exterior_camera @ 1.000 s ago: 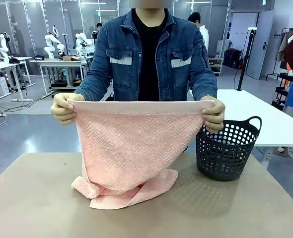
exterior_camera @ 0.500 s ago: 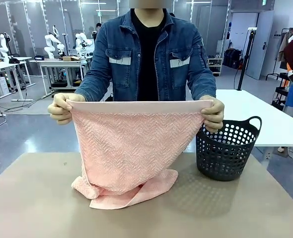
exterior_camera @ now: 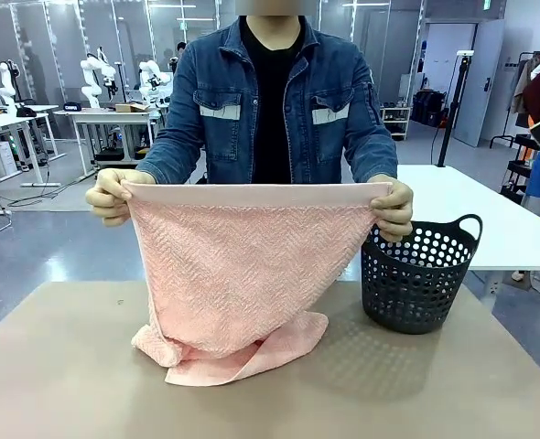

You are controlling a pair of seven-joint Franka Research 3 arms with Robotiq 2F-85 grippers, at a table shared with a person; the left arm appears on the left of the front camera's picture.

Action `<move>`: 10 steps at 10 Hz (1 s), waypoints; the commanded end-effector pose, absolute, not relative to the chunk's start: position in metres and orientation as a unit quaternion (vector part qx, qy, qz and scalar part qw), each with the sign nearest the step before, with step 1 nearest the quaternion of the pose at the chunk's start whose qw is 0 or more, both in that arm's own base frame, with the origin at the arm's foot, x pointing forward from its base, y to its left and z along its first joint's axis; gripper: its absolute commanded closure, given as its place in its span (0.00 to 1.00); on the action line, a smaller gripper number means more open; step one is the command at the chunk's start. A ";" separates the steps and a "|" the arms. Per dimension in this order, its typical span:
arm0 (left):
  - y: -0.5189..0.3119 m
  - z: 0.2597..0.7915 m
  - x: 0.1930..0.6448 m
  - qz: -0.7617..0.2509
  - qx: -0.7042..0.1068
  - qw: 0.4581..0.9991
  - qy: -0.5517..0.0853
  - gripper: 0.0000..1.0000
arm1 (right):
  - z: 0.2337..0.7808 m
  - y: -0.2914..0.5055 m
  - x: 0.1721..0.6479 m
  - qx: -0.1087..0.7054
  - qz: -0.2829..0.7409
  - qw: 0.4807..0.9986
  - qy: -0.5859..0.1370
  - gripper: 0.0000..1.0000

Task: Fold the towel.
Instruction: Grab the top end of the 100 cm Hotel Towel extended by the human.

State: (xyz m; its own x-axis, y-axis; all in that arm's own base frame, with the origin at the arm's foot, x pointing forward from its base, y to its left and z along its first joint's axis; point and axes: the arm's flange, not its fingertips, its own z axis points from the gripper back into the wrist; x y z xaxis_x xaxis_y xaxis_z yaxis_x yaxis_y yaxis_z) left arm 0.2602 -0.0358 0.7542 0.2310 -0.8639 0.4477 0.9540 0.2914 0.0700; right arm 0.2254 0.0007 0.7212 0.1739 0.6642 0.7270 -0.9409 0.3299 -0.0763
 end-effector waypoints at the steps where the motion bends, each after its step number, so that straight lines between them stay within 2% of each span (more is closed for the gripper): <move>1: -0.079 0.778 0.264 -0.642 0.002 0.732 -0.228 0.00 | 0.758 0.048 0.233 0.081 0.574 0.757 -0.302 0.00; 5: -0.153 0.773 0.286 -0.694 0.043 0.671 -0.258 0.00 | 0.780 0.120 0.263 0.011 0.631 0.740 -0.233 0.00; 7: -0.197 0.761 0.300 -0.701 0.029 0.676 -0.227 0.00 | 0.776 0.149 0.289 -0.008 0.660 0.723 -0.202 0.00; 10: -0.238 0.744 0.330 -0.697 0.058 0.685 -0.202 0.00 | 0.754 0.188 0.326 -0.009 0.682 0.711 -0.169 0.00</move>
State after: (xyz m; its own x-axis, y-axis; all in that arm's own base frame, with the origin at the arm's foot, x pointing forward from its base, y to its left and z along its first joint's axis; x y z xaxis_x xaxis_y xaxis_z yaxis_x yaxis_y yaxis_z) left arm 0.3209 -0.2310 0.7374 -0.0741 -0.9677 0.2408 0.9409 0.0122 0.3386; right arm 0.3193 0.1783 0.7488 -0.0013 0.9692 0.2462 -0.9688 0.0598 -0.2405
